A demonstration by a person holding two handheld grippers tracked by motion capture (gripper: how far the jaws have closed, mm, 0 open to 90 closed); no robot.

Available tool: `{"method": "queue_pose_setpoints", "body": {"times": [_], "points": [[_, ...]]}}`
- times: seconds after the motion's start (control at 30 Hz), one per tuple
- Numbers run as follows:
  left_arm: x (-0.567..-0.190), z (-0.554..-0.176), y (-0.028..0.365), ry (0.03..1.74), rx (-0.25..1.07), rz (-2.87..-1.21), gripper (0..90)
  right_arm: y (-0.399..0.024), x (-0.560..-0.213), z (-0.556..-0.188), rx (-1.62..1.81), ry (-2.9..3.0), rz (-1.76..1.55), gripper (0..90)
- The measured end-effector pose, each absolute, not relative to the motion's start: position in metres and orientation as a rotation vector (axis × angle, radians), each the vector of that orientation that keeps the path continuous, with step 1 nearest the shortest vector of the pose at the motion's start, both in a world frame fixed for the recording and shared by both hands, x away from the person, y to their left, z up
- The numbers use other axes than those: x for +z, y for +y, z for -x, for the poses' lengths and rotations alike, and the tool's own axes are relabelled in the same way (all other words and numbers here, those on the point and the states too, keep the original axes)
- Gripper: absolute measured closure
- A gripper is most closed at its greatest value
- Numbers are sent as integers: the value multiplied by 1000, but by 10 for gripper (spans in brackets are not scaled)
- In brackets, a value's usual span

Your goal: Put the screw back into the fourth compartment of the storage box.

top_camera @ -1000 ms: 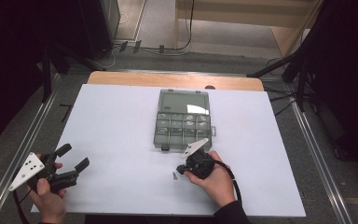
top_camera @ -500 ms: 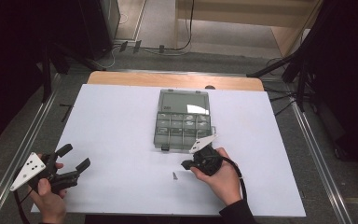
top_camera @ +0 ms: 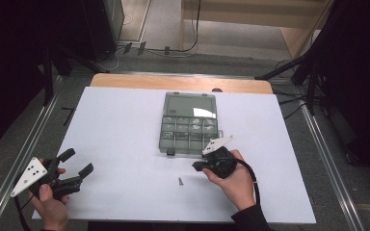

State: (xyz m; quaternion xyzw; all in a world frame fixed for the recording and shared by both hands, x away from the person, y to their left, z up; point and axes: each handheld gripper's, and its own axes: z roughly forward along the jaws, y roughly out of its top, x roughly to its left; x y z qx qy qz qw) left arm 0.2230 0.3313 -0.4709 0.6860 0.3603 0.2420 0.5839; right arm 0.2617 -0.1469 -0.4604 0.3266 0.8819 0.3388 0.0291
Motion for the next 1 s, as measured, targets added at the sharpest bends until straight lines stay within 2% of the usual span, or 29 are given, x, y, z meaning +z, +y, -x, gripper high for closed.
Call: {"method": "queue_pose_setpoints", "body": {"times": [1.0], "points": [[-471, -223, 329, 832, 564, -1606, 127, -167, -434, -277, 1096, 2630, -1062, 900]]}}
